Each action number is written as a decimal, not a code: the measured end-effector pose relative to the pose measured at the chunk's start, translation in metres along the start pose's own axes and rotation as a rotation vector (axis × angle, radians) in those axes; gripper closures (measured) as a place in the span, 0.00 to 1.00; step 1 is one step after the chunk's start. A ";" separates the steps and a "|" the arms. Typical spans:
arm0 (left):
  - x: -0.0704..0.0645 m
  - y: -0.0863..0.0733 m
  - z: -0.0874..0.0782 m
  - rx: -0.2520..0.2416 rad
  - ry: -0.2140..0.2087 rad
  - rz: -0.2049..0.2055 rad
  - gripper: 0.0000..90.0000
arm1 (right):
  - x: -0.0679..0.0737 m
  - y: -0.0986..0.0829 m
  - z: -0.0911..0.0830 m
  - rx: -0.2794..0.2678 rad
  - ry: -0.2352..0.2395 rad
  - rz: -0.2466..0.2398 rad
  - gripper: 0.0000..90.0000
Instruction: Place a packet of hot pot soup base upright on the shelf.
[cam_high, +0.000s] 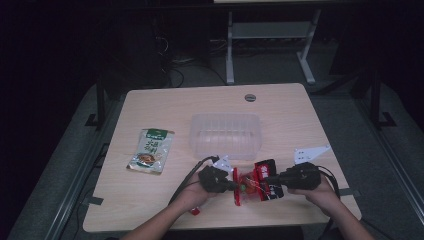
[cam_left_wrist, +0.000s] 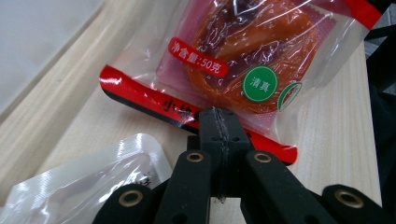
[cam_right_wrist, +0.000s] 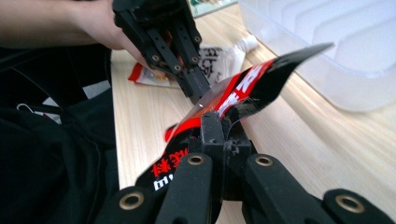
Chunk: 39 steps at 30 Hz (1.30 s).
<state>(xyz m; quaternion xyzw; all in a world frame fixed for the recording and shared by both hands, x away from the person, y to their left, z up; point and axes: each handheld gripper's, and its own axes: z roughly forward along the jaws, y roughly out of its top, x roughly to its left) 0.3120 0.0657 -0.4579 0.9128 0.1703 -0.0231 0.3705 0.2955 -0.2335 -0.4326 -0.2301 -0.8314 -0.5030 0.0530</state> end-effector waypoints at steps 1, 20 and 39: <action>0.000 0.000 -0.002 -0.009 0.000 -0.006 1.00 | 0.000 0.001 0.000 -0.006 0.002 -0.003 1.00; 0.006 -0.012 -0.045 -0.046 0.020 -0.063 0.82 | 0.005 0.015 -0.007 -0.092 0.024 -0.039 1.00; 0.011 -0.056 -0.093 -0.057 0.078 -0.145 0.50 | 0.000 0.047 -0.016 -0.156 0.000 -0.093 1.00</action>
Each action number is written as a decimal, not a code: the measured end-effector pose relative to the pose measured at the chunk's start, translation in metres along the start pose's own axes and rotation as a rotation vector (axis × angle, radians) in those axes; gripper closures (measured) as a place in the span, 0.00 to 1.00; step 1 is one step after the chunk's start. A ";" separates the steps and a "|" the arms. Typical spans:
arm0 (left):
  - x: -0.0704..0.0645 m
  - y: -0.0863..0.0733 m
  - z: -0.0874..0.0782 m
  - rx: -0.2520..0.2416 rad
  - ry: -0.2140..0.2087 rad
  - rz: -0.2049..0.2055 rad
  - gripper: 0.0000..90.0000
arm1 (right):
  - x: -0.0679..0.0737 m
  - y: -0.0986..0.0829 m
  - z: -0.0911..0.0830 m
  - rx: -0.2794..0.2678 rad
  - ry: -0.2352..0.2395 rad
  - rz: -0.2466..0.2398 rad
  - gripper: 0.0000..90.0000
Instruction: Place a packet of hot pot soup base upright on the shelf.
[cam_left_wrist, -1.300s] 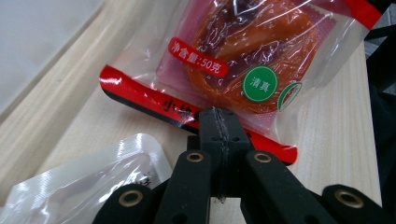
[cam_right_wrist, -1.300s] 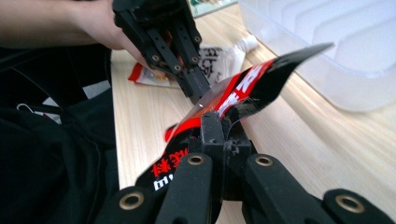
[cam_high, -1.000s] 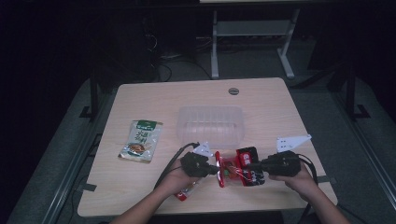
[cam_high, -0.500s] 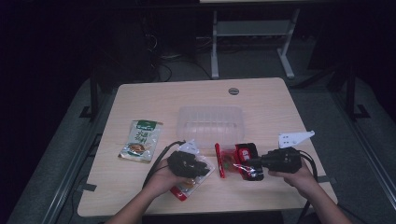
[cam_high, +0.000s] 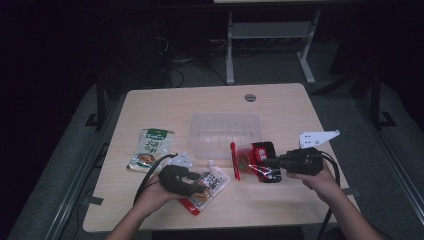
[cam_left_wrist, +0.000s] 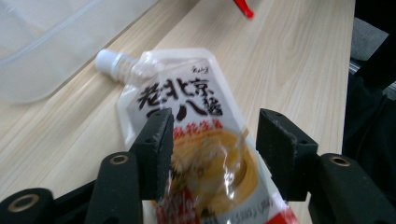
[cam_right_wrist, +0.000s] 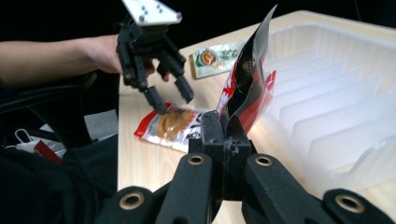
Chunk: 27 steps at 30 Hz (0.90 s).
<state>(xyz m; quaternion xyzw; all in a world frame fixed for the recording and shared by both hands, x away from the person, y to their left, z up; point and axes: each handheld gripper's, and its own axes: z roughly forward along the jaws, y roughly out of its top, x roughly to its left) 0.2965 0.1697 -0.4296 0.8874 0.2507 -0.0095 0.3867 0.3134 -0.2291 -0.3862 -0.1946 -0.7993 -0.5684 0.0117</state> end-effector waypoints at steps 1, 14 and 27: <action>0.000 -0.002 -0.002 -0.004 0.002 0.000 0.49 | -0.001 0.003 0.000 -0.002 -0.005 -0.004 1.00; 0.012 -0.020 -0.024 -0.004 0.027 -0.033 0.40 | -0.020 0.036 0.005 -0.035 -0.053 -0.040 1.00; 0.019 -0.023 -0.023 0.005 0.032 -0.033 0.34 | -0.042 0.051 0.001 -0.048 -0.129 -0.033 1.00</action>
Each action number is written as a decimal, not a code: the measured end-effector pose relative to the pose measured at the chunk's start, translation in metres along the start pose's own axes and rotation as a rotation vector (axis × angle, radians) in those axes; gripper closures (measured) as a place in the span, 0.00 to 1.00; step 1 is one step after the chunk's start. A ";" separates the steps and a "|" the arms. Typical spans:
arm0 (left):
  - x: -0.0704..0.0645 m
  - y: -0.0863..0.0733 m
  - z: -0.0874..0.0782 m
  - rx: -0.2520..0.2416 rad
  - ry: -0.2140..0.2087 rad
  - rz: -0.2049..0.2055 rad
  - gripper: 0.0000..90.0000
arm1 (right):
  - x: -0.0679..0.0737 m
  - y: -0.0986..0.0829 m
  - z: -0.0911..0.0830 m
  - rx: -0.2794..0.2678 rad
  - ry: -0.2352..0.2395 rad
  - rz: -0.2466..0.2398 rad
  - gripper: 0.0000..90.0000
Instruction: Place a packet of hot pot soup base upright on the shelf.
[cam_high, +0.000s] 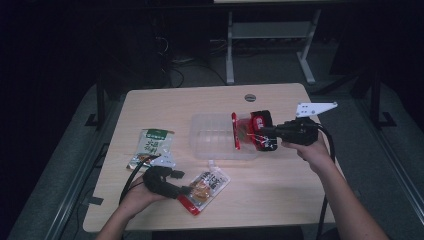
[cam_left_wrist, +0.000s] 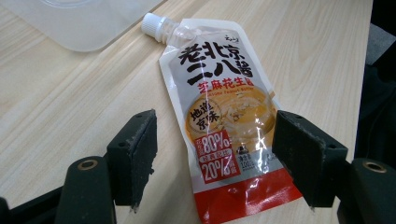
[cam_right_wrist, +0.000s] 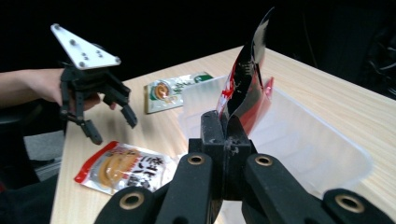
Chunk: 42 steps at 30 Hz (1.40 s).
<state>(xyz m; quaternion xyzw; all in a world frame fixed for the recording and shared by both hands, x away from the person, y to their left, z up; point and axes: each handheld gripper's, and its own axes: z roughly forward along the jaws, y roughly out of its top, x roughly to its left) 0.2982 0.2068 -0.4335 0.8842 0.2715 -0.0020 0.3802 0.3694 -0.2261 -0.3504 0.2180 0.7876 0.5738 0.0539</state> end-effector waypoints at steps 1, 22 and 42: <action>0.000 0.000 0.000 0.000 -0.001 -0.001 0.34 | -0.001 0.000 -0.002 -0.004 -0.008 0.005 1.00; 0.001 -0.001 0.003 0.010 -0.010 -0.003 0.34 | -0.010 -0.012 -0.026 0.013 -0.090 0.030 1.00; 0.002 -0.002 0.004 0.014 -0.012 -0.001 0.33 | -0.013 -0.019 -0.007 0.067 -0.091 0.038 1.00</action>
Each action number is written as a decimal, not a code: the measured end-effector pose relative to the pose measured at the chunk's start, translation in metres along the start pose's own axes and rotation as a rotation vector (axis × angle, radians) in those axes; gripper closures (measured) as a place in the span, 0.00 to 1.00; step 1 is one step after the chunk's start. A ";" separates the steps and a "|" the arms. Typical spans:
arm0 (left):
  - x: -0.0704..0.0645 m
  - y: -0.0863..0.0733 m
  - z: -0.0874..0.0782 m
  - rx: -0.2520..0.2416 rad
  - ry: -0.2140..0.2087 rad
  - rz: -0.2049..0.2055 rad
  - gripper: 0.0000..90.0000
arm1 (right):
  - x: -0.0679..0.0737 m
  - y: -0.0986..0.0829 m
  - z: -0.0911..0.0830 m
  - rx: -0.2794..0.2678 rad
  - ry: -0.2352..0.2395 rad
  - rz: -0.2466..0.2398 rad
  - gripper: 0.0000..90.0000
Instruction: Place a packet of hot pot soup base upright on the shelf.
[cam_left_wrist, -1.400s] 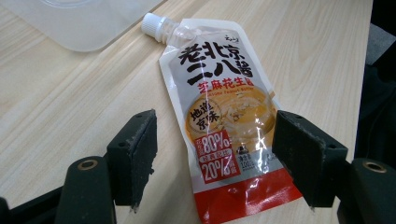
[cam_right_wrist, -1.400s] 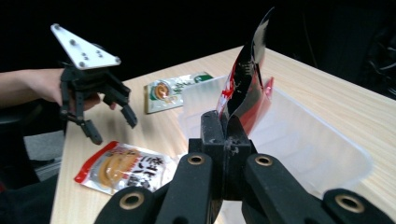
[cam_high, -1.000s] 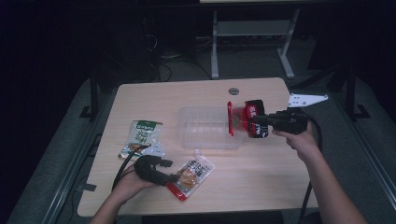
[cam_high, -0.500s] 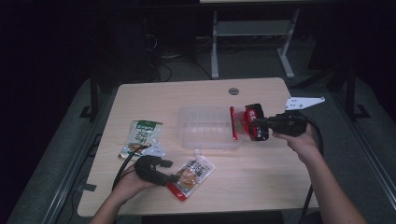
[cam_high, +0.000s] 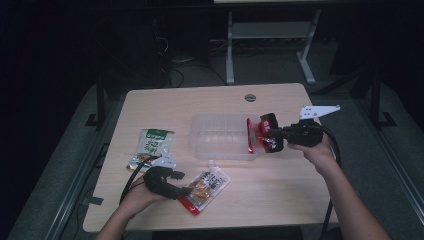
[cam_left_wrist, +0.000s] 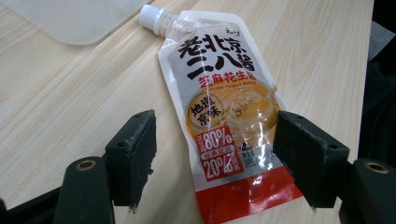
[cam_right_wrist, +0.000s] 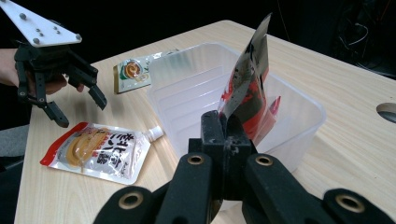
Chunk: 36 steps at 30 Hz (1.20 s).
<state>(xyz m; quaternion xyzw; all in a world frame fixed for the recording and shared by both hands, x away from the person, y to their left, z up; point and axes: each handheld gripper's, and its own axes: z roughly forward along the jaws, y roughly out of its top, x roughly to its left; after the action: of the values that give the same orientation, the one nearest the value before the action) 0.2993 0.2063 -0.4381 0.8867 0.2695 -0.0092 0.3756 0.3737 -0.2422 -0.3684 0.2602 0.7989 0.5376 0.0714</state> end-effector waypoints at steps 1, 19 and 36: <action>0.000 0.000 0.000 -0.001 -0.002 -0.001 0.33 | -0.001 0.000 0.002 0.005 0.000 0.003 1.00; 0.000 -0.001 0.002 0.007 -0.006 0.001 0.33 | -0.007 -0.004 0.023 0.039 -0.027 0.016 0.99; 0.001 -0.003 0.001 0.006 -0.007 -0.006 0.33 | -0.012 -0.007 0.033 0.066 -0.059 0.032 0.85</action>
<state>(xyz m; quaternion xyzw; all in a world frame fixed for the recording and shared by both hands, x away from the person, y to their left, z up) 0.2993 0.2078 -0.4412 0.8868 0.2710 -0.0140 0.3740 0.3941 -0.2230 -0.3901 0.2909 0.8094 0.5041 0.0775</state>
